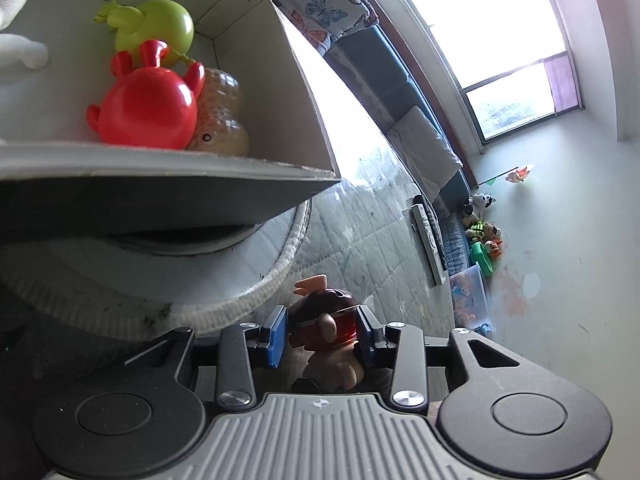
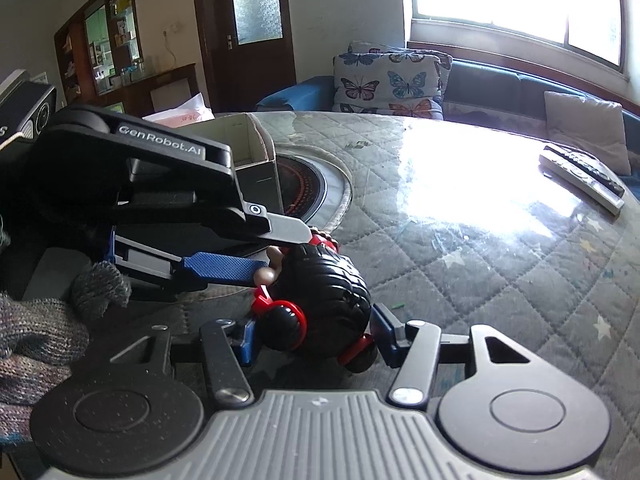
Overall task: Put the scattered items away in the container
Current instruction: 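Close the left gripper on the red-and-black figure and lift it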
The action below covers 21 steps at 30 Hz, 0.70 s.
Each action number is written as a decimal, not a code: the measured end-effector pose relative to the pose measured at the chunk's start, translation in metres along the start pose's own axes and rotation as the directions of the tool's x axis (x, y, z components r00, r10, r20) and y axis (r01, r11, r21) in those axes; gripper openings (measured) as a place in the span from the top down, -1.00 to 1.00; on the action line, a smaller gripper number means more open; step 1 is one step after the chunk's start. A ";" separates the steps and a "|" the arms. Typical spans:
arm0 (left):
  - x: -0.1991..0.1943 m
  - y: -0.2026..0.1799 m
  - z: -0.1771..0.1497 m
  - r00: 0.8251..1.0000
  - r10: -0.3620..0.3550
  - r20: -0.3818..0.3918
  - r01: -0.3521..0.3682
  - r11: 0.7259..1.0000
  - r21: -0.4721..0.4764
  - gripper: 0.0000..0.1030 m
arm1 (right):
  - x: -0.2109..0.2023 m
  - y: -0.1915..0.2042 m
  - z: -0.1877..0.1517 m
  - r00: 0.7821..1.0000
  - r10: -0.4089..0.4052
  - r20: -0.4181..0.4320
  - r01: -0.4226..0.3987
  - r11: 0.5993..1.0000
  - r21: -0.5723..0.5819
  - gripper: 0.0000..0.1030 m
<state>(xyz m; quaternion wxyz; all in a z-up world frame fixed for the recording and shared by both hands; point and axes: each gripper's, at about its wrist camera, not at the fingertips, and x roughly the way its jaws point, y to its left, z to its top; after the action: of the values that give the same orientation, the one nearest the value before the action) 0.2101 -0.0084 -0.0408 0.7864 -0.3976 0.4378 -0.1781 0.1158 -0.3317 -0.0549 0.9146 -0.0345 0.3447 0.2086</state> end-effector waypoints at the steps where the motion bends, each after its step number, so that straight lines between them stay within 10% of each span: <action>1: -0.003 0.001 -0.002 1.000 -0.002 0.001 0.002 1.000 -0.004 0.25 | -0.003 0.001 -0.001 1.000 0.004 0.002 -0.004 1.000 0.007 -0.08; 21: -0.118 0.008 0.004 0.965 -0.043 0.257 0.045 0.999 -0.002 0.30 | -0.043 0.082 0.038 0.981 0.137 0.138 -0.118 0.984 -0.136 -0.05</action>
<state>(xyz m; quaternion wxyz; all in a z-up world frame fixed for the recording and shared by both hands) 0.1476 0.0727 0.0193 0.8308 -0.4299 0.3242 -0.1407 0.0775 -0.2645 0.0083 0.9181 -0.0552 0.2639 0.2904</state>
